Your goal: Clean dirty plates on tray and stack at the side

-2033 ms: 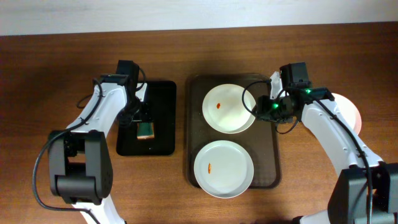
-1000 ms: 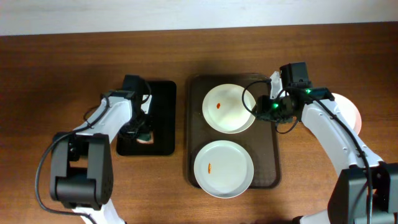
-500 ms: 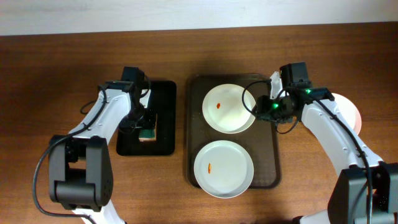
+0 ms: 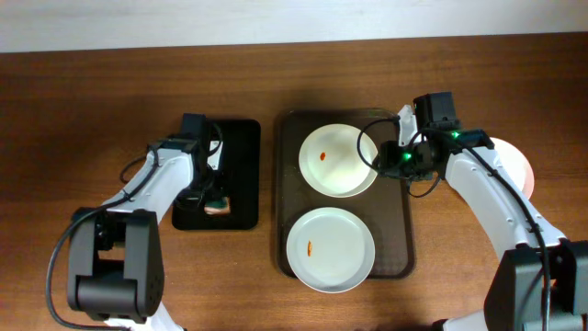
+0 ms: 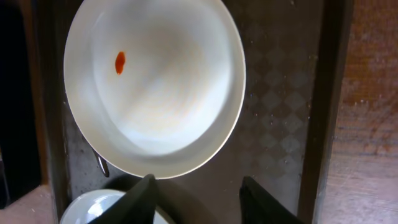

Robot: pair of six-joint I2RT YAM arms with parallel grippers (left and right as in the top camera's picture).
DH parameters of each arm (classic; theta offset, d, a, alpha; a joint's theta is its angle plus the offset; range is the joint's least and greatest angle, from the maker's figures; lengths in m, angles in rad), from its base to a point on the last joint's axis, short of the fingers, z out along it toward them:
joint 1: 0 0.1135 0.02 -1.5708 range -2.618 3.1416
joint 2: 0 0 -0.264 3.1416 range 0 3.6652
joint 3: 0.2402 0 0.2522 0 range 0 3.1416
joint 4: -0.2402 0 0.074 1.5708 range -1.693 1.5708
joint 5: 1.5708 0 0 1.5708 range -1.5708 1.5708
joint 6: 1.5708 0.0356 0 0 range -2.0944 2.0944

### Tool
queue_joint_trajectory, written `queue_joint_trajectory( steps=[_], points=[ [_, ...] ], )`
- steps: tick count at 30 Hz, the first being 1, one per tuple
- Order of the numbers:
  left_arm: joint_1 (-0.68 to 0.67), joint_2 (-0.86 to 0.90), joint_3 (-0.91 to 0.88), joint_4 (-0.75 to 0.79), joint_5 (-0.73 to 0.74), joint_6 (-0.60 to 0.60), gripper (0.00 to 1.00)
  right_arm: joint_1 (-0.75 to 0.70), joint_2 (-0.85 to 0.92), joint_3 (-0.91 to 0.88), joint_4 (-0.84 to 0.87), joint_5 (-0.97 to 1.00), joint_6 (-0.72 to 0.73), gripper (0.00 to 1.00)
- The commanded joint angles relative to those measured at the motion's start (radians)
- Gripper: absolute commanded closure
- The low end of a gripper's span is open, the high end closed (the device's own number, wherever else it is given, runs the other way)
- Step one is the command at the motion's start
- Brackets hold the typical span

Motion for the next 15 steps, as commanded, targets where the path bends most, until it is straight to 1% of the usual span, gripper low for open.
queue_joint_trajectory(
  steps=[1,3,5,7,10,13,14,15],
  points=[
    [-0.005,-0.055,0.163,-0.096,0.002,0.001,1.00,-0.001,-0.009,0.015,0.013,-0.005,-0.105,0.59],
    [-0.005,-0.055,0.261,-0.154,0.016,0.001,1.00,-0.001,0.004,0.015,0.030,-0.002,-0.105,0.62],
    [-0.005,-0.055,0.294,-0.159,0.017,0.001,1.00,-0.001,0.040,0.014,0.038,0.026,-0.091,0.62],
    [-0.005,-0.054,0.295,-0.159,0.037,0.001,1.00,-0.001,0.100,0.014,0.063,0.128,-0.030,0.63],
    [-0.006,-0.054,0.295,-0.159,0.064,0.002,1.00,-0.001,0.186,0.014,0.135,0.121,-0.021,0.64],
    [-0.020,-0.054,0.295,-0.154,0.065,0.002,1.00,-0.001,0.257,0.014,0.162,0.122,-0.017,0.66],
    [-0.033,-0.054,0.295,-0.148,0.065,0.002,1.00,-0.001,0.277,0.014,0.177,0.121,-0.017,0.69],
    [-0.044,-0.054,0.295,-0.136,0.064,0.002,1.00,-0.001,0.293,0.014,0.193,0.113,-0.017,0.74]
  ],
)
